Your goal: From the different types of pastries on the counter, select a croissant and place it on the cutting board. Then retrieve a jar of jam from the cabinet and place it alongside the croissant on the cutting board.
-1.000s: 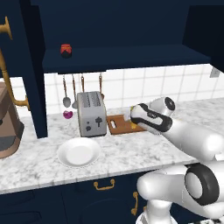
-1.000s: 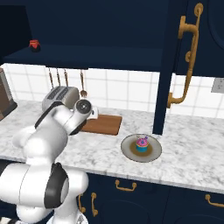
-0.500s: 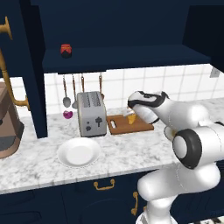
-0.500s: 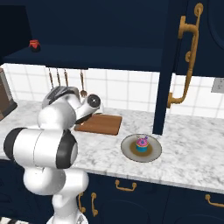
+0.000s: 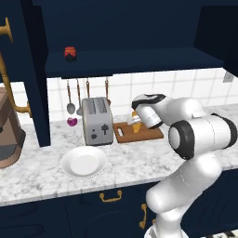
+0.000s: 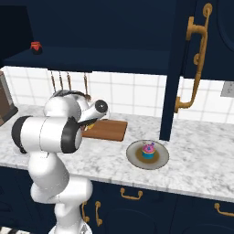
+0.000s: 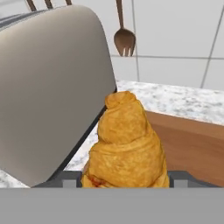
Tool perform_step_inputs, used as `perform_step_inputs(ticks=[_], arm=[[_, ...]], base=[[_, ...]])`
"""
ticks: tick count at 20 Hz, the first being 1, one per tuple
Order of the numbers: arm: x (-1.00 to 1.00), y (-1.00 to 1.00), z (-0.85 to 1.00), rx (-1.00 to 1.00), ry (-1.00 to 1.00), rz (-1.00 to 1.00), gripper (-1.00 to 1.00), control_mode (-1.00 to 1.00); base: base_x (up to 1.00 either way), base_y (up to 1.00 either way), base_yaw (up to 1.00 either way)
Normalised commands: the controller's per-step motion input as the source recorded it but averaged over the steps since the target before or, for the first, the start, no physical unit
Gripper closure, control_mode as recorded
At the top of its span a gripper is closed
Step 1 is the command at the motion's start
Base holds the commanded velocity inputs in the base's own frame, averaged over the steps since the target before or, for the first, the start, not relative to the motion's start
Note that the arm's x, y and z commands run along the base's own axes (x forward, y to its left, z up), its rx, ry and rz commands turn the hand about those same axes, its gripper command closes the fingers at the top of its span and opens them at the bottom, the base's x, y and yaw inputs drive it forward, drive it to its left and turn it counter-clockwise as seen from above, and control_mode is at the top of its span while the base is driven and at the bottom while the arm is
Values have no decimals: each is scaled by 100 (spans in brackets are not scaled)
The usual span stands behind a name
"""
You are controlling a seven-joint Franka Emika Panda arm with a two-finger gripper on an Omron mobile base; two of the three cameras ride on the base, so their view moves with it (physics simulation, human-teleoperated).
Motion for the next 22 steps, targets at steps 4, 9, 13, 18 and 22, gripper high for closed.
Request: perform_step_inputs(ticks=[4, 9, 13, 18, 22], arm=[[27, 0, -31, 0, 0, 3, 100, -100], [32, 0, -31, 0, 0, 3, 100, -100], [39, 0, -28, 0, 0, 3, 100, -100], [38, 0, -30, 0, 0, 4, 100, -100], [46, 3, -32, 0, 0, 4, 100, -100]], base=[[0, 0, 0], [0, 0, 0], [0, 0, 0], [0, 0, 0], [0, 0, 0]])
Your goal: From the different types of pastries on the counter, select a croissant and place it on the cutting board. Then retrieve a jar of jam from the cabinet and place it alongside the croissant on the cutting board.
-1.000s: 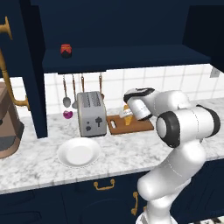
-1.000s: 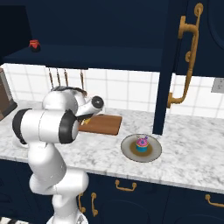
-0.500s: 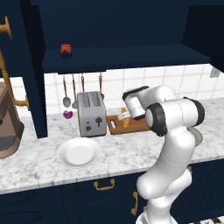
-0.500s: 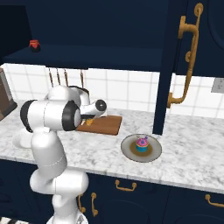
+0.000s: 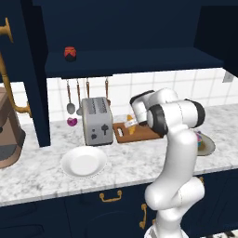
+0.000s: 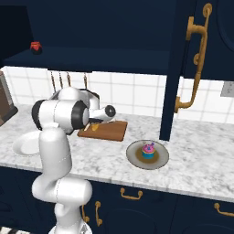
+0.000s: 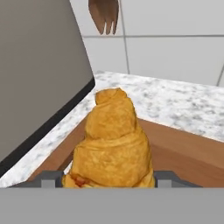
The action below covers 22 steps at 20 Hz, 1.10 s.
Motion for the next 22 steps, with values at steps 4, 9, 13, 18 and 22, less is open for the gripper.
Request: perform_step_inputs(ticks=[4, 9, 13, 18, 22], arm=[[27, 6, -42, 0, 3, 4, 100, -100], [24, 6, -42, 0, 3, 2, 100, -100], [2, 33, -45, 0, 6, 4, -100, -100], [0, 3, -4, 0, 5, 1, -100, -100], [0, 0, 0, 0, 3, 0, -100, -100]], base=[[0, 0, 0], [0, 0, 0], [0, 0, 0], [0, 0, 0], [0, 0, 0]])
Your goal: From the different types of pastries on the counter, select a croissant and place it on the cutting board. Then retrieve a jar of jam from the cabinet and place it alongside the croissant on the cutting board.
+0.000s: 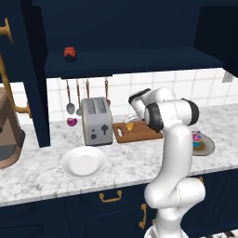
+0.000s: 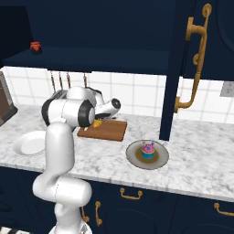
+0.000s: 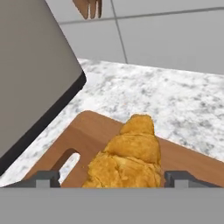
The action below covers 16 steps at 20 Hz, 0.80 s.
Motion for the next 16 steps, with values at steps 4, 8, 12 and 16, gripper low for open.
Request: perform_step_inputs(ticks=[4, 8, 12, 16], arm=[[-6, 0, 7, 0, 0, 0, -100, -100], [-27, 0, 30, 0, -5, 0, -100, -100], [-59, 0, 27, 0, -14, 0, -100, -100], [-68, 0, 23, 0, -16, 0, -100, -100]], base=[[0, 0, 0], [0, 0, 0], [0, 0, 0], [0, 0, 0]])
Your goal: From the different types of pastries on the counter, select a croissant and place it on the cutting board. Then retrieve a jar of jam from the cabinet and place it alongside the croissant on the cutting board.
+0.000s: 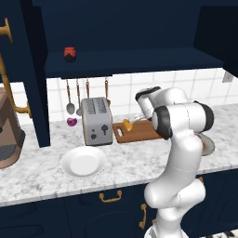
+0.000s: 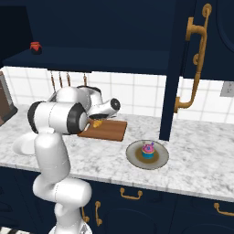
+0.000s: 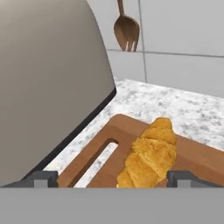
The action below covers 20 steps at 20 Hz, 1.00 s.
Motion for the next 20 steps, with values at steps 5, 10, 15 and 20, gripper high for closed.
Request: perform_step_inputs(ticks=[5, 10, 15, 20], arm=[[-72, 0, 22, 0, -14, 0, -100, -100], [-63, 0, 48, 0, -16, 0, -100, -100], [-55, 1, 67, 0, -21, 0, -100, -100], [-47, 14, 61, 0, -16, 0, -100, -100]], base=[[0, 0, 0], [0, 0, 0], [0, 0, 0], [0, 0, 0]])
